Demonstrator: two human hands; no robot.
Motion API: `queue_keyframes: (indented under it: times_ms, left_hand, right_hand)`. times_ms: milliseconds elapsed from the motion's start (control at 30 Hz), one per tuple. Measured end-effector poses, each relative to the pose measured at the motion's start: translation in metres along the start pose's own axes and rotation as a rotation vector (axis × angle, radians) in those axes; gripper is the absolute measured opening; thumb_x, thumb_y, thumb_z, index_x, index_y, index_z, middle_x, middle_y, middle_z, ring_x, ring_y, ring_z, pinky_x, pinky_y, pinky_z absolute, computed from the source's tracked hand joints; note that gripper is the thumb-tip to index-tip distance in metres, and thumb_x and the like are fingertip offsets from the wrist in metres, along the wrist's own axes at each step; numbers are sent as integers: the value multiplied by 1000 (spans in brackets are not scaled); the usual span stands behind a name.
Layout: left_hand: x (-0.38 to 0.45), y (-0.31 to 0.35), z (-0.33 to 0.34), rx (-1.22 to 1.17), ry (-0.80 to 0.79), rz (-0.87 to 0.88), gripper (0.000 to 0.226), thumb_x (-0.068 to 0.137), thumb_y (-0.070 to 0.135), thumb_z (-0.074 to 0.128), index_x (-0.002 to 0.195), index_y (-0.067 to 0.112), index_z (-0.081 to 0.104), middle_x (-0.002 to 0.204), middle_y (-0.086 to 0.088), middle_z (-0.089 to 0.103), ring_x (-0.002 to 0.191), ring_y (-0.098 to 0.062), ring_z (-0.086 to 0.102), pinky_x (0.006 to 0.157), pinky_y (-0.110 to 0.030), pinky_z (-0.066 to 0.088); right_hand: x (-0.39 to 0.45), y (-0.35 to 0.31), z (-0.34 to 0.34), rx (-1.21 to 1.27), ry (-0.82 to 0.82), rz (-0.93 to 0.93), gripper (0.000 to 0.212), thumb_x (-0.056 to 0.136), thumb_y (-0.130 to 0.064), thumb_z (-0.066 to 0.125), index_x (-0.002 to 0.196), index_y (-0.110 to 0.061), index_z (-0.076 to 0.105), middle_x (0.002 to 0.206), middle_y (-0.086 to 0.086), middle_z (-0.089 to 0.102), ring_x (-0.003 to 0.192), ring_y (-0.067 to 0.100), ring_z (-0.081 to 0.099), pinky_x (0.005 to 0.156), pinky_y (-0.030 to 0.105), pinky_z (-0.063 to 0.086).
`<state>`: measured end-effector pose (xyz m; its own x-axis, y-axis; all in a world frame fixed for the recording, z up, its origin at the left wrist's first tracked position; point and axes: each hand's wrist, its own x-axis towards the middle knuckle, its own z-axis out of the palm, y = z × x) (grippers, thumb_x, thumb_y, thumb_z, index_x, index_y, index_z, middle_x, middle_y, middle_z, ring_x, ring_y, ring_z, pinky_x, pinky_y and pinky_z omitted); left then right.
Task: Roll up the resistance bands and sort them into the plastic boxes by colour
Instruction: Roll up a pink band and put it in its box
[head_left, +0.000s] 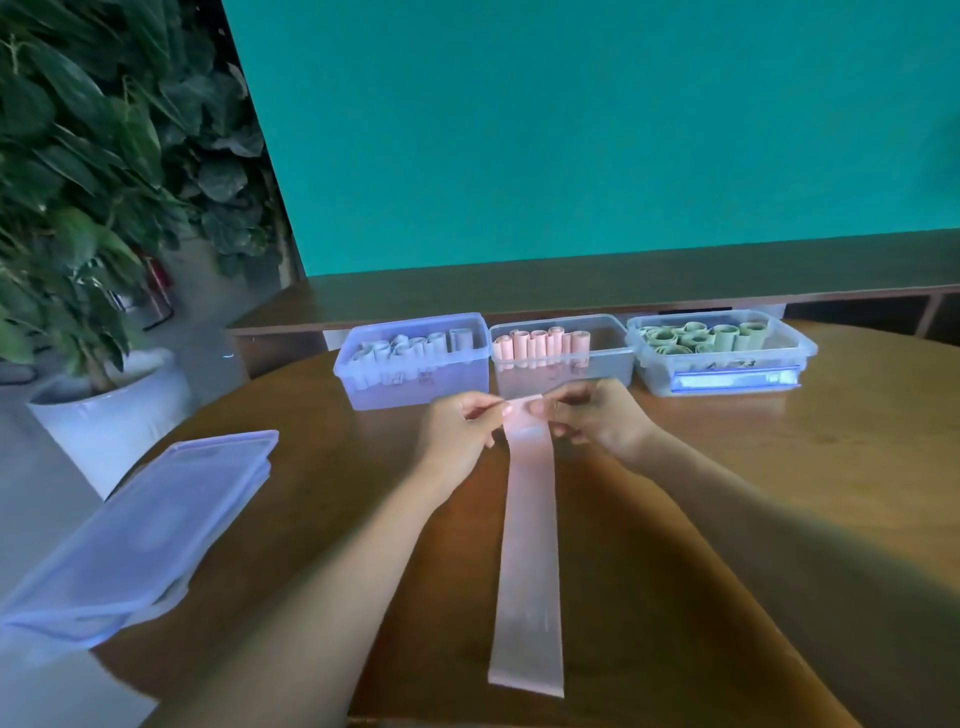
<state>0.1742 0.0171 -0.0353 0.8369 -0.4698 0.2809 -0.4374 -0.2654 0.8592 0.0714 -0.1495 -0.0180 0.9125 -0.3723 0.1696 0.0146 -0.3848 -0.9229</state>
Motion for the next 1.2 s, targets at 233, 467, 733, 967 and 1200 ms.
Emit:
queue_keyframes:
  times_ms: [233, 467, 733, 967, 1200]
  left_hand:
    - [29, -20, 17, 32, 55, -39, 9, 94, 32, 69, 93, 27, 76, 66, 6, 70, 60, -7, 64, 62, -21, 48]
    - [18, -21, 12, 209, 38, -68, 36, 91, 28, 71, 126, 20, 66, 119, 6, 68, 101, -7, 61, 89, -20, 47]
    - [-61, -10, -19, 330, -174, 27, 42, 95, 38, 64, 136, 32, 56, 142, 10, 55, 126, -11, 54, 105, -30, 45]
    - [-168, 12, -43, 73, -251, 123, 23, 90, 31, 72, 112, 38, 72, 125, 28, 61, 121, 8, 52, 103, -15, 40]
    - [-198, 20, -53, 282, -294, 254, 17, 84, 40, 77, 99, 32, 78, 99, 24, 69, 101, 0, 64, 84, -20, 56]
  right_hand:
    - [36, 33, 17, -210, 153, 27, 20, 94, -37, 70, 84, -20, 74, 72, -2, 70, 55, 6, 59, 60, 17, 47]
    - [23, 36, 19, -430, 147, 24, 24, 93, -34, 71, 114, -24, 68, 106, -7, 67, 92, 11, 65, 78, 18, 51]
    - [-69, 13, 22, -583, -6, -110, 38, 93, -37, 69, 127, -20, 66, 120, -2, 64, 103, 13, 61, 96, 30, 54]
    - [-165, -1, 23, -393, -81, -326, 22, 90, -31, 76, 112, -28, 74, 111, -17, 70, 107, 2, 63, 96, 17, 45]
    - [-189, -6, 15, -345, -298, -317, 17, 85, -39, 78, 97, -28, 76, 100, -11, 70, 100, 14, 66, 88, 37, 55]
